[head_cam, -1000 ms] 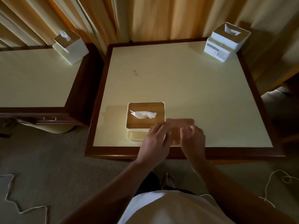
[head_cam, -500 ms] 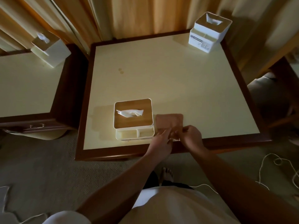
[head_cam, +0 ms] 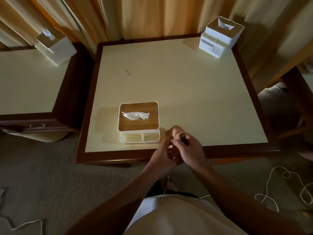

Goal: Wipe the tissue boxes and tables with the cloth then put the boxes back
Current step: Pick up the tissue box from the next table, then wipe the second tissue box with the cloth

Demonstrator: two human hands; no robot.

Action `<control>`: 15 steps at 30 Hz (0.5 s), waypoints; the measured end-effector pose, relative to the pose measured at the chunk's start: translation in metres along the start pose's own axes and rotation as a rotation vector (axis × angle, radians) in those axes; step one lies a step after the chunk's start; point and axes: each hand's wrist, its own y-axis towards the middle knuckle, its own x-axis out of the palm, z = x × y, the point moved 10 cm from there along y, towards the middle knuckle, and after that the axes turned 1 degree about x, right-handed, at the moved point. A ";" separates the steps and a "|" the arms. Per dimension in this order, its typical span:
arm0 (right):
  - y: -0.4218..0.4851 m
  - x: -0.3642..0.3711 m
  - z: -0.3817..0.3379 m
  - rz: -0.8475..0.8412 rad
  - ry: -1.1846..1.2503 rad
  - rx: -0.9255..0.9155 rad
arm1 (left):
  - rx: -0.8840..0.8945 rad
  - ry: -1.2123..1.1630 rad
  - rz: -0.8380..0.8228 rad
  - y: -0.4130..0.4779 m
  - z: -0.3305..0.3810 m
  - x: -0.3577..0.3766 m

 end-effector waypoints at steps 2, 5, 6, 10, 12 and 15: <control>-0.011 0.012 -0.009 -0.079 -0.001 -0.066 | 0.020 -0.075 0.031 -0.015 -0.002 -0.005; -0.024 0.032 -0.023 -0.190 -0.015 -0.165 | 0.000 -0.189 0.134 -0.035 -0.015 -0.022; -0.028 0.038 -0.028 -0.214 -0.007 -0.190 | -0.027 -0.230 0.159 -0.041 -0.021 -0.027; -0.038 0.062 -0.054 -0.254 -0.042 -0.325 | -0.178 -0.521 0.294 -0.070 -0.043 -0.053; -0.040 0.073 -0.072 -0.213 -0.104 -0.458 | -0.284 -0.598 0.434 -0.089 -0.063 -0.072; -0.044 0.092 -0.100 -0.136 -0.234 -0.683 | -0.241 -0.683 0.576 -0.108 -0.074 -0.104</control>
